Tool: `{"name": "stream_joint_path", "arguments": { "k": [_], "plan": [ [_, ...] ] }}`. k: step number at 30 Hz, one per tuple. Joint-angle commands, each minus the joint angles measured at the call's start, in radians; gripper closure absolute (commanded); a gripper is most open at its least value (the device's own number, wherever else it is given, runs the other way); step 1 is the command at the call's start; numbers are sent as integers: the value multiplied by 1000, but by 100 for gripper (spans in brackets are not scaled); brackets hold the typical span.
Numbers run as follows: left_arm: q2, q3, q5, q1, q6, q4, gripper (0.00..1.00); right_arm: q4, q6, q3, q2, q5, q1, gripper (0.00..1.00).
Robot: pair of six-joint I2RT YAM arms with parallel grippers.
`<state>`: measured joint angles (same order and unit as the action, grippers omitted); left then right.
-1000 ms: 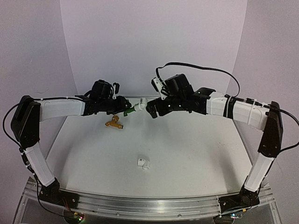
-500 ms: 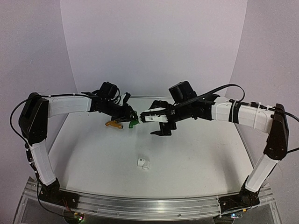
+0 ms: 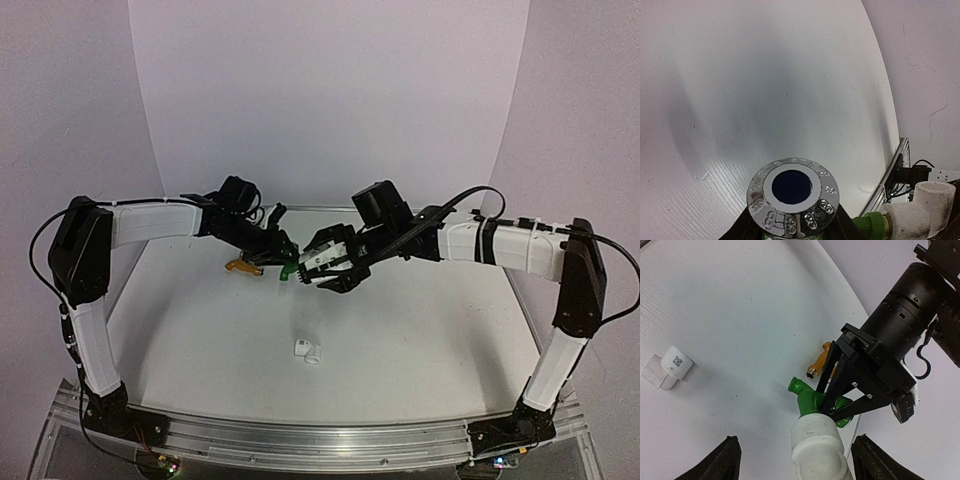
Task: Install the water faucets
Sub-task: Screw the water faucet onto the adaptor.
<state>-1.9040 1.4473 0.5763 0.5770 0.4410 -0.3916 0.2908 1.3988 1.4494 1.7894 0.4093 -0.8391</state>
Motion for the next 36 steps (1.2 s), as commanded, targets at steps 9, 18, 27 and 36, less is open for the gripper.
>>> {"name": "stream_joint_path", "arguments": {
  "k": [9,18,27,36],
  "plan": [
    [-10,82,46,15,-22,4,100,-162,-9,14,68,-70,-2,47],
    [4,89,7,20,-35,-1,100,-167,-130,31,85,-91,-5,75],
    [79,82,-295,20,6,66,100,-168,-931,131,157,-231,-5,88],
    [187,-48,-543,43,51,363,100,-116,-1962,188,168,-444,-1,100]
  ]
}}
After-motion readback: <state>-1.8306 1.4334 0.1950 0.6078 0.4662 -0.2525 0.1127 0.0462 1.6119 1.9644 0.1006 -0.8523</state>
